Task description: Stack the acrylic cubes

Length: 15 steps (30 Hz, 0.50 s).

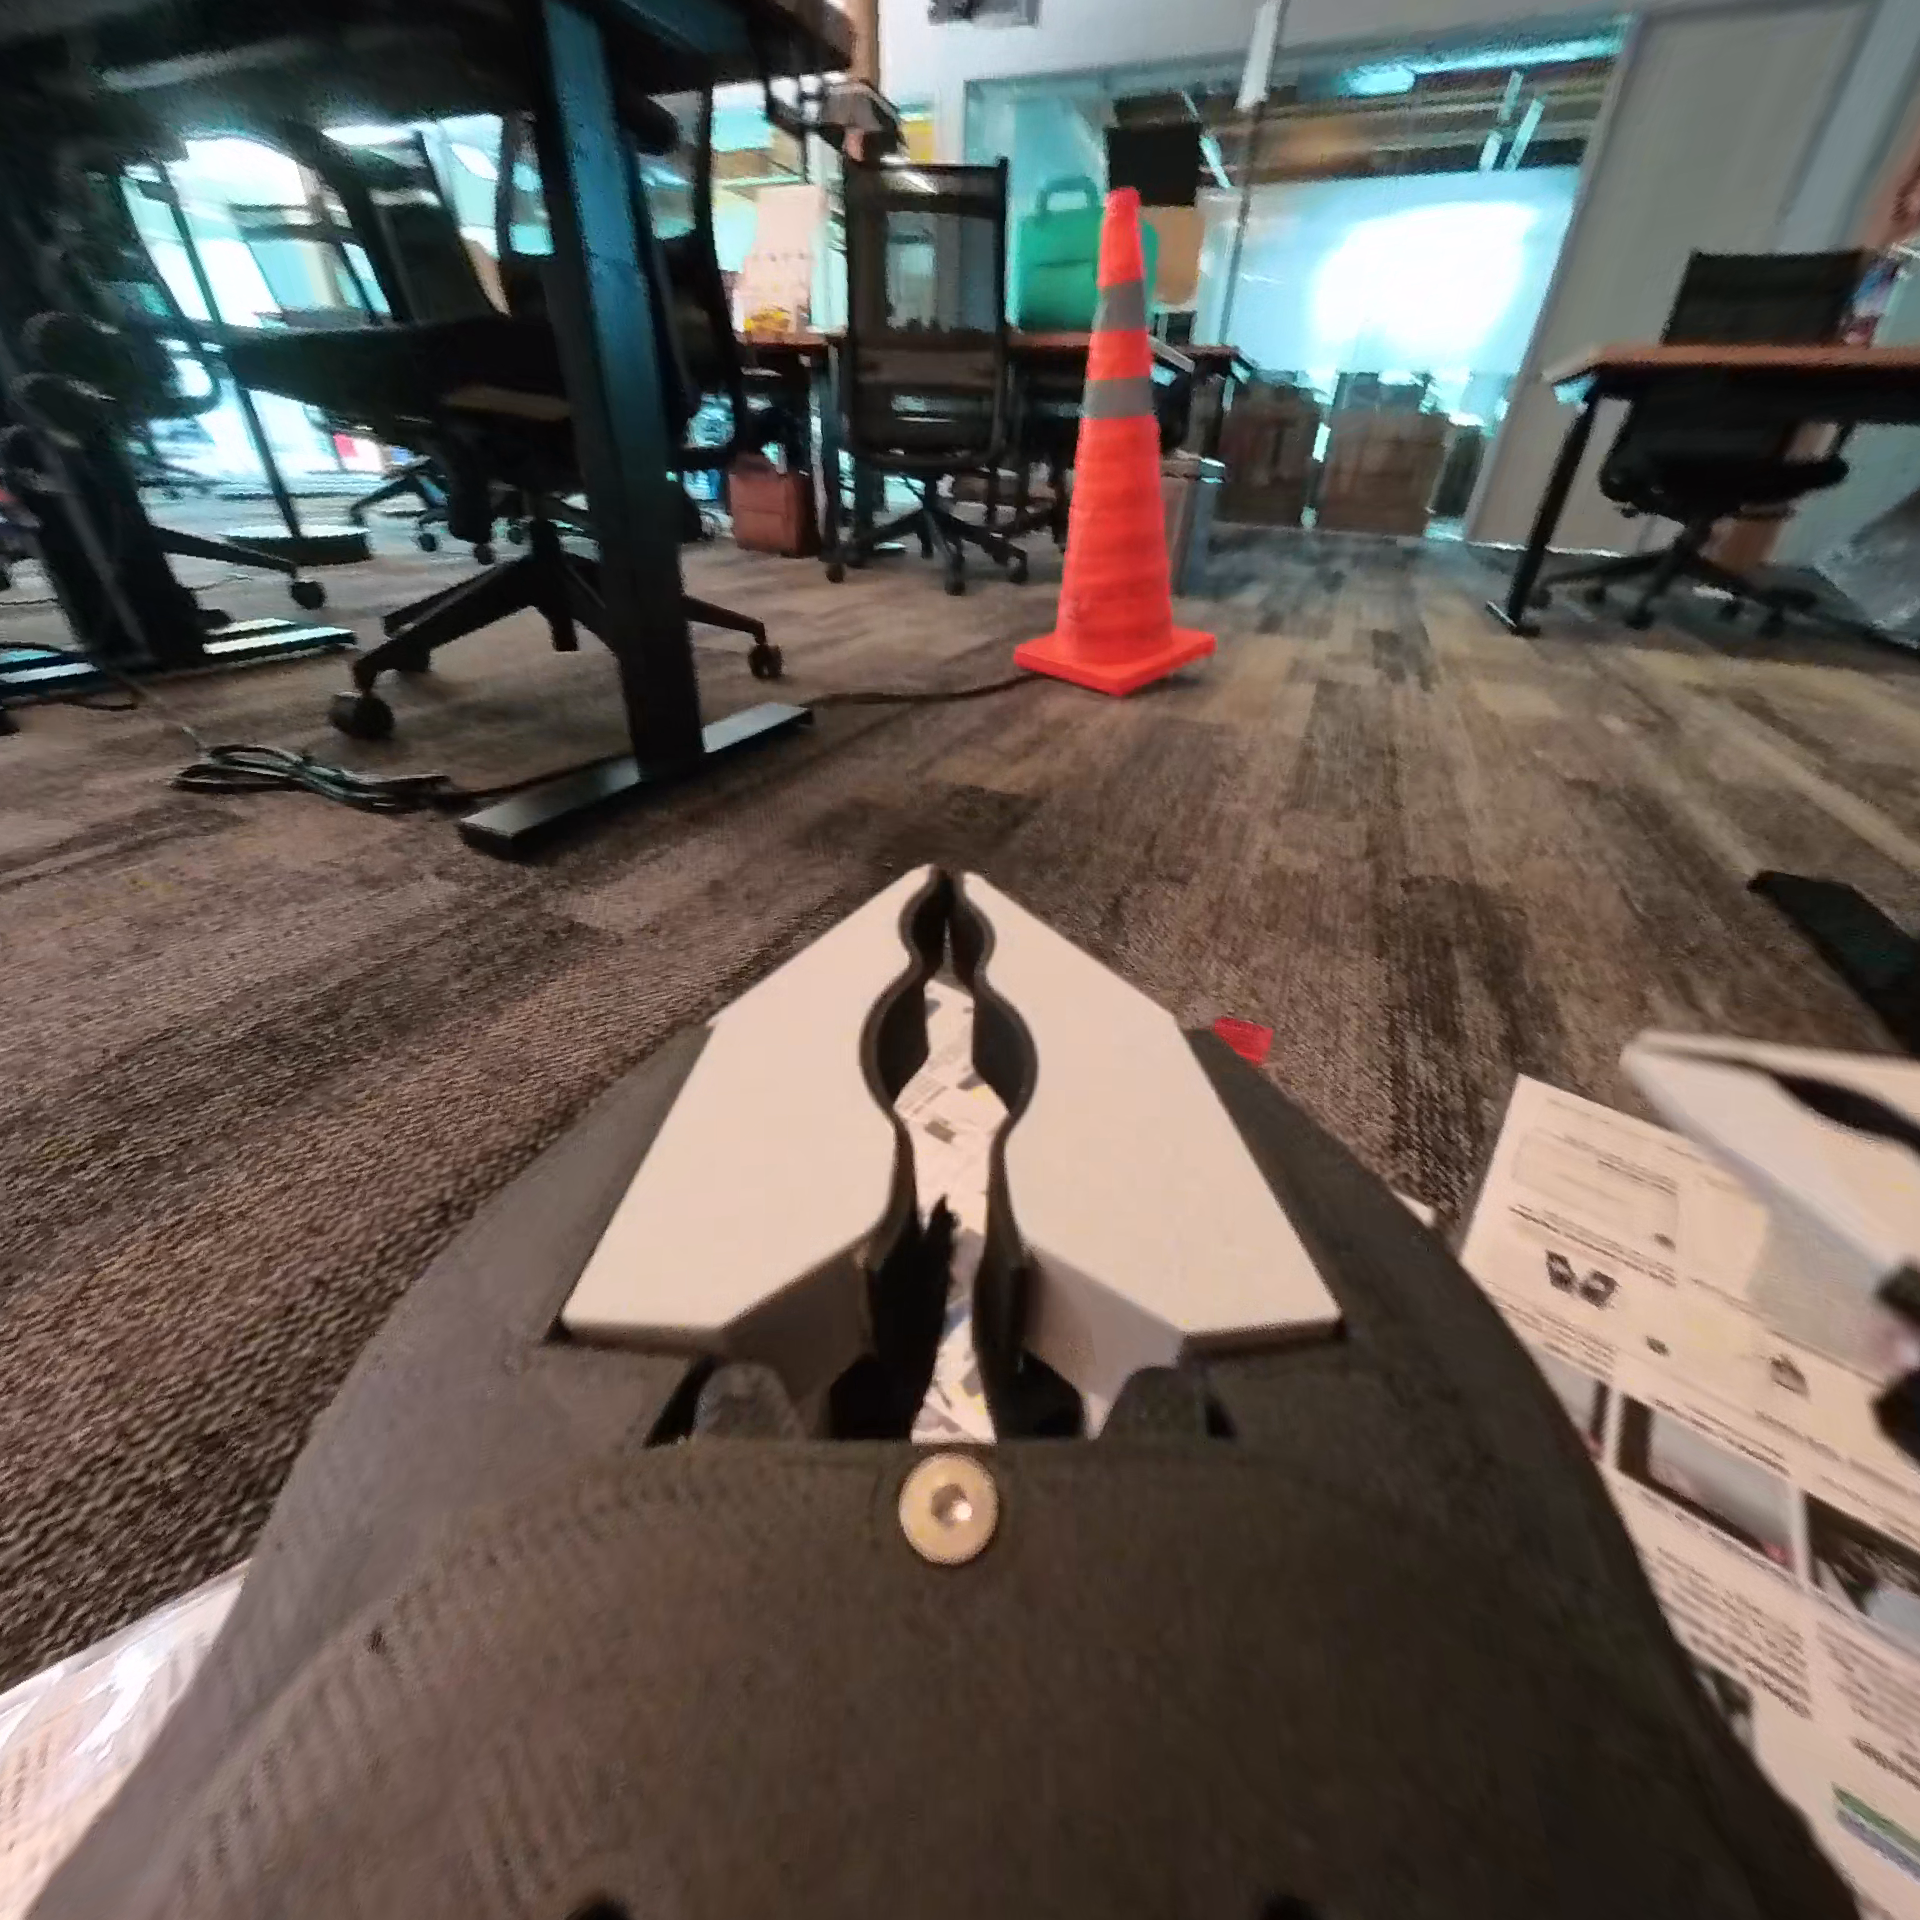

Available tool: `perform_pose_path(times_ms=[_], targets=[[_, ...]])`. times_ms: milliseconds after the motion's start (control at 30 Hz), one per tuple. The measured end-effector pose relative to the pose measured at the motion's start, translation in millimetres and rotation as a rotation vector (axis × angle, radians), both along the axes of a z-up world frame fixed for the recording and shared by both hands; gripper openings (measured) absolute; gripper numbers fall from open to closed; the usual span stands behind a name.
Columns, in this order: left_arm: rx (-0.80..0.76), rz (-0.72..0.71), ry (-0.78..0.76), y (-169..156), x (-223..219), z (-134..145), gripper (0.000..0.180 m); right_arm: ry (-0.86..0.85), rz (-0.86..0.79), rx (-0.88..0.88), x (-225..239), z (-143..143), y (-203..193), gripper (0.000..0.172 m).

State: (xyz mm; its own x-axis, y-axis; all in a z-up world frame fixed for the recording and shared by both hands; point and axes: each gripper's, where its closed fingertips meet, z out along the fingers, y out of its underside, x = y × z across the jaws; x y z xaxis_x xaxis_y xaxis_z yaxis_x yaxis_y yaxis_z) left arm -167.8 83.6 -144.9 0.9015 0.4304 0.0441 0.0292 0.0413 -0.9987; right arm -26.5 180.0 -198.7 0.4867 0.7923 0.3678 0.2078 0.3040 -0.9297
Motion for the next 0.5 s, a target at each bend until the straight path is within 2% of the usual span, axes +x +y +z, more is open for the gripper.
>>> perform_pose_path(times_ms=[233, 367, 500], targets=[[-0.030, 0.091, -0.025, -2.1, -21.2, -27.6, 0.000, -0.038, 0.090, -0.030, -29.9, -32.7, -26.2, 0.000], [-0.065, 0.039, -0.022, 7.2, -12.5, -38.2, 0.000, -0.048, 0.067, -0.050, -31.2, -42.9, -20.2, 0.000], [-0.107, 0.032, -0.025, 11.4, -13.1, -48.5, 0.000, -0.042, -0.021, -0.142, -24.0, -59.6, 9.7, 0.000]])
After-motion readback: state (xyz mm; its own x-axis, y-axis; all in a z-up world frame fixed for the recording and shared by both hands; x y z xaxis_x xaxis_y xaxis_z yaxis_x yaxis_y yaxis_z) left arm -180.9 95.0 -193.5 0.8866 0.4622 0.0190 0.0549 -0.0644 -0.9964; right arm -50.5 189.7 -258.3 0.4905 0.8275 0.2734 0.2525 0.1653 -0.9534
